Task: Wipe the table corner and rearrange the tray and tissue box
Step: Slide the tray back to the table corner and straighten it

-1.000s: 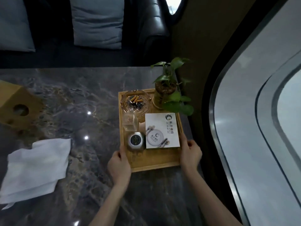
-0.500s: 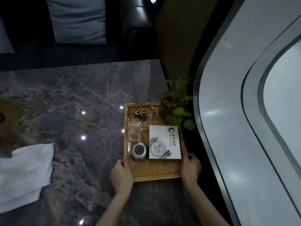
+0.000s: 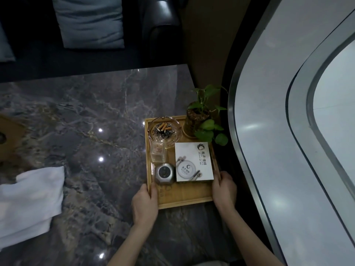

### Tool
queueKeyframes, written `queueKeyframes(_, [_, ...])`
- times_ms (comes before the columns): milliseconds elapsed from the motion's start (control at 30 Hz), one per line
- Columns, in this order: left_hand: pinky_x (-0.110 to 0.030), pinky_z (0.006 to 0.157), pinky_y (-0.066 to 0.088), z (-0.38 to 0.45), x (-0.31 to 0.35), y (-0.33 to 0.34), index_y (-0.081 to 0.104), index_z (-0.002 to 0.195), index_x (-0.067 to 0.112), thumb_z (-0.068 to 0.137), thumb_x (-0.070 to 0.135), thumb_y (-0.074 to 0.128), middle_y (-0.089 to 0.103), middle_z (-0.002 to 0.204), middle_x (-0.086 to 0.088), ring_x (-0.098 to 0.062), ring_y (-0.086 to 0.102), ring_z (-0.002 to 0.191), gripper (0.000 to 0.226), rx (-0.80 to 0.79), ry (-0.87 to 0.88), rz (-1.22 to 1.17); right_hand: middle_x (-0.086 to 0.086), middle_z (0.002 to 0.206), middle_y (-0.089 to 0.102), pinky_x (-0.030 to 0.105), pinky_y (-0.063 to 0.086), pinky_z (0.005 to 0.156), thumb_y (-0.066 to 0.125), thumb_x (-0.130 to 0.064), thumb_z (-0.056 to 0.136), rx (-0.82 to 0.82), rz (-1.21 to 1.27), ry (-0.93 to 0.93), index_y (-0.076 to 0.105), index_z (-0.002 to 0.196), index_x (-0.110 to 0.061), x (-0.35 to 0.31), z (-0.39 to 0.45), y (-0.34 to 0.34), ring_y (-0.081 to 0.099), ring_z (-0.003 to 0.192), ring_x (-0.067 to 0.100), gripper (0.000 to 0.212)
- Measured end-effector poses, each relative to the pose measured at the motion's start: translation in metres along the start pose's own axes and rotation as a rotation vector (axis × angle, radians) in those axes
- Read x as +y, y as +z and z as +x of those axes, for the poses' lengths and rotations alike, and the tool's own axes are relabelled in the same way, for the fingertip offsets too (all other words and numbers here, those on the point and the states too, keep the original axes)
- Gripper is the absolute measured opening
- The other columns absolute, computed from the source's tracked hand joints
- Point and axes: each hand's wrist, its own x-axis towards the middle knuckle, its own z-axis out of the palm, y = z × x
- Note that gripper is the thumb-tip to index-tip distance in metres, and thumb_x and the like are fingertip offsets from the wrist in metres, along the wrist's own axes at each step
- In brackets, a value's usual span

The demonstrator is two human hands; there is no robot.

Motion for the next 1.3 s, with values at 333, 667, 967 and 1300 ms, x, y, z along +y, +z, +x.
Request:
queueKeyframes(333, [-0.039, 0.075, 0.048, 0.013, 0.000, -0.019, 0.062, 0.090, 0.008, 0.096, 0.037, 0.028, 0.070, 0.094, -0.015, -0.033, 0.064, 0.088, 0.046, -0.148, 0.255, 0.595, 0.020, 0.114, 0.055, 0.039, 0.048, 0.072, 0.039, -0.001, 0.092, -0.083, -0.554, -0.128, 0.055, 0.109, 0.003, -0.014, -0.003, -0.004, 0.056, 0.103, 0.035, 0.024])
queueKeyframes(667, [-0.036, 0.066, 0.045, 0.005, -0.001, -0.023, 0.060, 0.087, 0.010, 0.094, 0.038, 0.037, 0.068, 0.089, -0.010, -0.029, 0.064, 0.082, 0.037, -0.090, 0.286, 0.552, 0.024, 0.116, 0.052, 0.042, 0.046, 0.081, 0.035, 0.012, 0.085, -0.042, -0.437, -0.122, 0.052, 0.110, 0.006, -0.007, -0.010, -0.003, 0.048, 0.110, 0.036, 0.031])
queueKeyframes(967, [-0.039, 0.111, 0.026, -0.044, -0.039, 0.004, 0.034, 0.136, 0.005, 0.089, 0.029, 0.048, 0.043, 0.141, -0.016, -0.027, 0.036, 0.131, 0.055, 0.070, 0.526, 0.438, 0.023, 0.124, 0.058, 0.046, 0.041, 0.101, 0.046, -0.013, 0.090, 0.050, -0.269, -0.423, 0.058, 0.114, 0.004, 0.041, -0.068, 0.001, 0.053, 0.117, 0.038, 0.032])
queueKeyframes(1300, [-0.033, 0.112, -0.006, -0.053, -0.054, 0.027, 0.002, 0.143, 0.007, 0.092, 0.055, 0.012, -0.011, 0.156, -0.008, -0.015, -0.015, 0.142, 0.071, -0.031, 0.532, 0.616, 0.000, 0.153, -0.005, 0.025, -0.020, 0.111, 0.002, -0.062, 0.088, -0.178, -0.462, -0.465, -0.008, 0.144, -0.016, 0.063, -0.081, 0.008, -0.017, 0.137, 0.002, 0.072])
